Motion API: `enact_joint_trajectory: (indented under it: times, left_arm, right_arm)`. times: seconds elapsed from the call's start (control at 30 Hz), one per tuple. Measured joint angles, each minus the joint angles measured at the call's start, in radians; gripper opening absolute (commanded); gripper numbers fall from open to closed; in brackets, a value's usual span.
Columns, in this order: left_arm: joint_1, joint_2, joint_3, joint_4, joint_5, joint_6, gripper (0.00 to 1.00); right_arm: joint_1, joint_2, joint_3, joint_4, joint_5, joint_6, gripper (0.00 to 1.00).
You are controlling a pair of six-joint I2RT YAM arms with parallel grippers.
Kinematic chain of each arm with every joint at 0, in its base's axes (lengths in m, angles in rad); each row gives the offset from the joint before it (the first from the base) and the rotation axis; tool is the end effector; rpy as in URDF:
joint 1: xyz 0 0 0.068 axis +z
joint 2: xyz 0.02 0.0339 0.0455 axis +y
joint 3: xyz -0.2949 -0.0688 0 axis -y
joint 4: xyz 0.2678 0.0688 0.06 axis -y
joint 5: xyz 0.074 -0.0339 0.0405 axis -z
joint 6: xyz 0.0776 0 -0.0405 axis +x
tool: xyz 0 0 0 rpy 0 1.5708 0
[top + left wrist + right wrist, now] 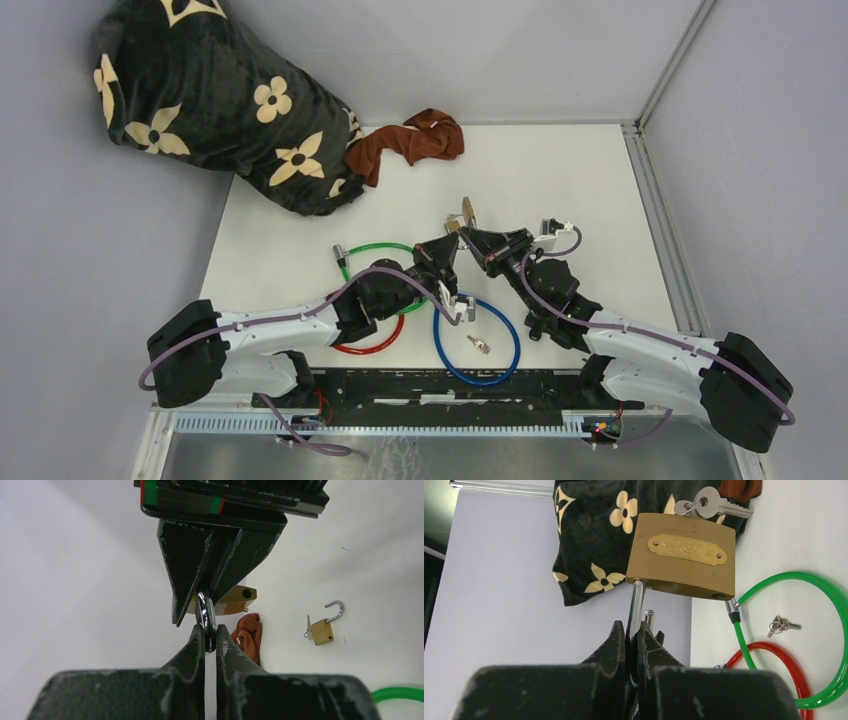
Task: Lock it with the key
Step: Lock the lock.
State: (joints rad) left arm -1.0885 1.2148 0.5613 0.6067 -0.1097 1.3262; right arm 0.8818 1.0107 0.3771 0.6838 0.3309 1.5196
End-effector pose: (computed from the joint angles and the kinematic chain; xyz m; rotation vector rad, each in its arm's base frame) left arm 0.1547 -0.2772 0.2677 1.4857 0.6560 0.2719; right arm 0.1860 0.1861 0.2605 0.8398 1.5642 1.6086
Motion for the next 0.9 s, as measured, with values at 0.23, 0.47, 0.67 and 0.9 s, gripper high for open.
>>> enact_joint_trajectory:
  times: [0.23,0.47,0.67,0.9]
  left_arm:
    - [-0.008,-0.003,0.078,-0.148,-0.027,-0.155,0.02]
    - [-0.002,-0.001,0.143,-0.481,-0.074,-0.597,0.02]
    - [0.028,0.022,0.145,-0.657,-0.050,-0.902,0.02]
    - [0.108,-0.010,0.150,-0.700,0.053,-1.086,0.02]
  right_arm:
    - [0.002,-0.045,-0.056,0.008,0.006,-0.006,0.40]
    - [-0.016,-0.081,-0.147,-0.058,-0.057,-0.061,0.53]
    - [-0.074,-0.080,-0.234,-0.077,-0.176,-0.165,0.56]
    - [-0.219,-0.060,-0.236,0.062,-0.637,-0.782,0.71]
